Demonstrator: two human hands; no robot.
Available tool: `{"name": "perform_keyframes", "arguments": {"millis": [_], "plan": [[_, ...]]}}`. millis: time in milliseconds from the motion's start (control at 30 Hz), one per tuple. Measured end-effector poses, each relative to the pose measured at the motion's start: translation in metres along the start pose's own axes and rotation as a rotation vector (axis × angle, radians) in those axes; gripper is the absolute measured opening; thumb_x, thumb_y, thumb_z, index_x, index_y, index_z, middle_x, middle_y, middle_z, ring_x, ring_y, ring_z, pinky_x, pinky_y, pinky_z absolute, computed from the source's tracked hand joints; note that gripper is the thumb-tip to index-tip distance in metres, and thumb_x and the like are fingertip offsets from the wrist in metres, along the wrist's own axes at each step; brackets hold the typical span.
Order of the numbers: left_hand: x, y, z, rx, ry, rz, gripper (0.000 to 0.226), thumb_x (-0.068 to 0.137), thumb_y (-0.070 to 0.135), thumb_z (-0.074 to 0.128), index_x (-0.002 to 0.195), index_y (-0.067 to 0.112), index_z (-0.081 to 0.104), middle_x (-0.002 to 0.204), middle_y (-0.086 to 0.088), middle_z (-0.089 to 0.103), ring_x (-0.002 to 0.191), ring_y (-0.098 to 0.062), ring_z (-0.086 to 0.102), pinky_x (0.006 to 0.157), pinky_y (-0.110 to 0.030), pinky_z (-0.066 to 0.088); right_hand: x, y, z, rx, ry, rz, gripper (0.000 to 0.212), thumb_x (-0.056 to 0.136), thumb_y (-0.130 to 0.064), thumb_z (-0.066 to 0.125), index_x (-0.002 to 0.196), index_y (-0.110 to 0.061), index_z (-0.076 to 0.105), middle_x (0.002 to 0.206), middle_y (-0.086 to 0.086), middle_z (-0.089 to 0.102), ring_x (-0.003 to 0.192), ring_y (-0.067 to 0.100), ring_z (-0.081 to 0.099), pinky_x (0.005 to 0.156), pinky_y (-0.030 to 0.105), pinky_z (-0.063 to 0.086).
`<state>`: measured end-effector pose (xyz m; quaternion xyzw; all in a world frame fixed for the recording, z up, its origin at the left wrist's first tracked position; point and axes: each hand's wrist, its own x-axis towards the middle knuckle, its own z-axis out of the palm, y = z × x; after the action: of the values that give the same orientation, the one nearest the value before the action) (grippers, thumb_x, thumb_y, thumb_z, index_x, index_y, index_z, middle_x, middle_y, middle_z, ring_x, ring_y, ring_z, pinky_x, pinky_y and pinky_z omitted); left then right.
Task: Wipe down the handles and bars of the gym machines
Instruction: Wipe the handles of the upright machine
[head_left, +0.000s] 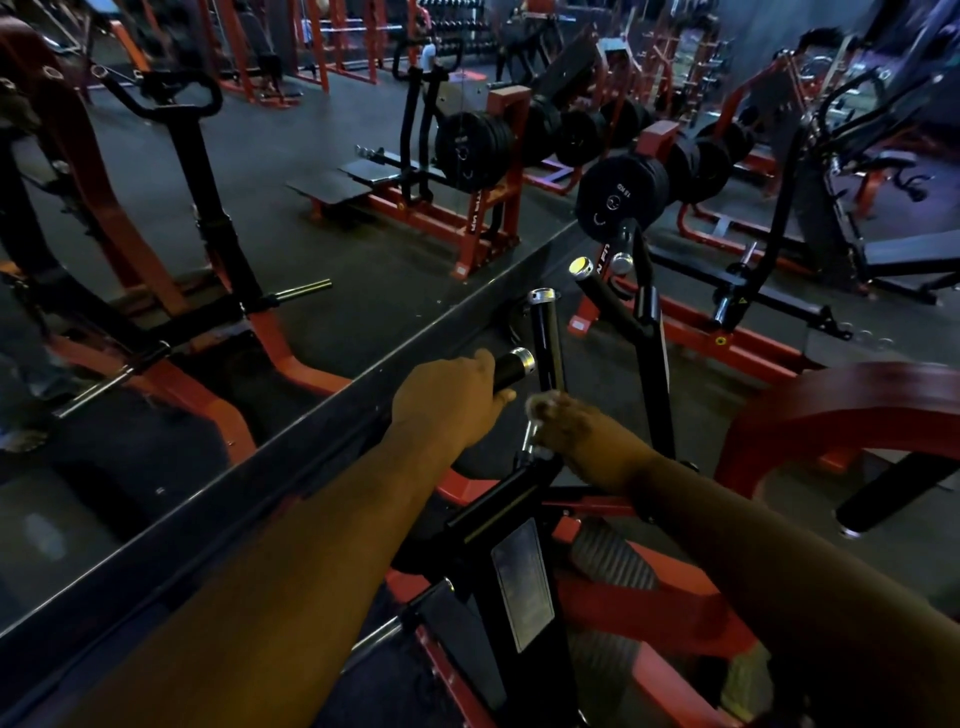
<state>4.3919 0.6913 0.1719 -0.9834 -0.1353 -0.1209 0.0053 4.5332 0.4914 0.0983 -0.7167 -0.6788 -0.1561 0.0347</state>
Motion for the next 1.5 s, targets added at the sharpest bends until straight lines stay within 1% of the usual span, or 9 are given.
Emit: {"name": "perform_keyframes", "arguments": {"millis": [167,300,467,667,800,1033,1133,1233,1500], "plan": [[0.002,0.0,0.0,-0.003,0.006,0.013,0.046,0.101,0.061,0.046,0.112,0.016,0.047,0.095,-0.007,0.068,0.08,-0.026,0.067,0.061,-0.038,0.042,-0.022,-0.002,-0.004,0.055,-0.009,-0.024,0.051,0.11,-0.043,0.031,0.135,-0.013,0.064,0.142,0.01,0.06,0.136,0.028,0.051,0.118,0.045,0.037],[0.002,0.001,-0.002,0.01,0.005,0.008,0.046,0.101,0.06,0.047,0.112,0.016,0.047,0.095,-0.007,0.068,0.082,-0.028,0.067,0.062,-0.038,0.041,0.012,0.021,-0.03,0.038,0.15,0.216,0.041,0.106,-0.019,0.04,0.142,-0.01,0.057,0.155,0.012,0.046,0.148,0.027,0.034,0.124,0.045,0.025],[0.0,0.003,-0.005,0.009,-0.011,0.002,0.046,0.101,0.06,0.046,0.113,0.016,0.047,0.097,-0.007,0.068,0.083,-0.026,0.067,0.061,-0.037,0.039,0.019,0.009,-0.011,0.203,0.094,0.344,0.058,0.093,0.006,0.053,0.148,-0.012,0.05,0.164,0.004,0.029,0.154,0.019,0.014,0.117,0.045,0.037],[0.001,0.001,-0.002,0.002,-0.014,0.011,0.048,0.101,0.061,0.046,0.117,0.016,0.048,0.099,-0.008,0.069,0.086,-0.027,0.068,0.063,-0.038,0.041,-0.038,-0.032,0.025,0.279,0.073,0.274,0.06,0.089,0.006,0.062,0.147,-0.009,0.052,0.16,0.008,0.04,0.153,0.021,0.025,0.118,0.039,0.037],[0.001,0.002,-0.003,0.028,0.007,0.014,0.049,0.101,0.061,0.046,0.118,0.015,0.049,0.102,-0.009,0.069,0.089,-0.029,0.069,0.064,-0.038,0.04,-0.039,-0.066,0.022,0.462,0.145,0.42,0.053,0.09,-0.012,0.04,0.138,-0.007,0.062,0.148,0.006,0.054,0.149,-0.003,0.024,0.121,0.019,0.024],[0.001,0.002,-0.001,0.02,0.0,0.012,0.049,0.102,0.06,0.046,0.119,0.015,0.049,0.1,-0.008,0.068,0.086,-0.028,0.068,0.063,-0.038,0.042,-0.026,-0.085,-0.013,0.744,0.489,0.626,0.032,0.102,-0.017,0.045,0.126,-0.018,0.067,0.132,-0.013,0.066,0.126,0.005,0.06,0.104,0.023,0.049],[0.001,0.001,-0.002,0.006,0.012,0.002,0.047,0.101,0.06,0.047,0.114,0.016,0.048,0.096,-0.008,0.068,0.085,-0.028,0.068,0.062,-0.038,0.038,-0.017,-0.061,-0.001,0.523,0.476,0.683,0.043,0.099,0.001,0.048,0.137,-0.011,0.062,0.152,0.001,0.048,0.145,0.011,0.04,0.118,0.024,0.034],[-0.001,0.002,-0.002,-0.006,0.015,0.004,0.045,0.1,0.06,0.048,0.112,0.017,0.047,0.094,-0.007,0.068,0.083,-0.027,0.068,0.061,-0.038,0.039,-0.02,-0.073,0.034,0.501,0.358,0.721,0.046,0.1,-0.008,0.043,0.144,-0.011,0.056,0.159,-0.001,0.034,0.151,-0.001,0.02,0.118,0.016,0.025],[0.0,0.002,0.0,-0.001,0.02,0.01,0.045,0.101,0.06,0.047,0.112,0.017,0.048,0.095,-0.007,0.068,0.083,-0.027,0.068,0.061,-0.037,0.039,-0.047,-0.122,0.029,0.928,0.639,0.904,0.03,0.108,-0.026,0.05,0.132,-0.026,0.067,0.132,-0.01,0.068,0.126,0.017,0.063,0.106,0.044,0.052]]}}
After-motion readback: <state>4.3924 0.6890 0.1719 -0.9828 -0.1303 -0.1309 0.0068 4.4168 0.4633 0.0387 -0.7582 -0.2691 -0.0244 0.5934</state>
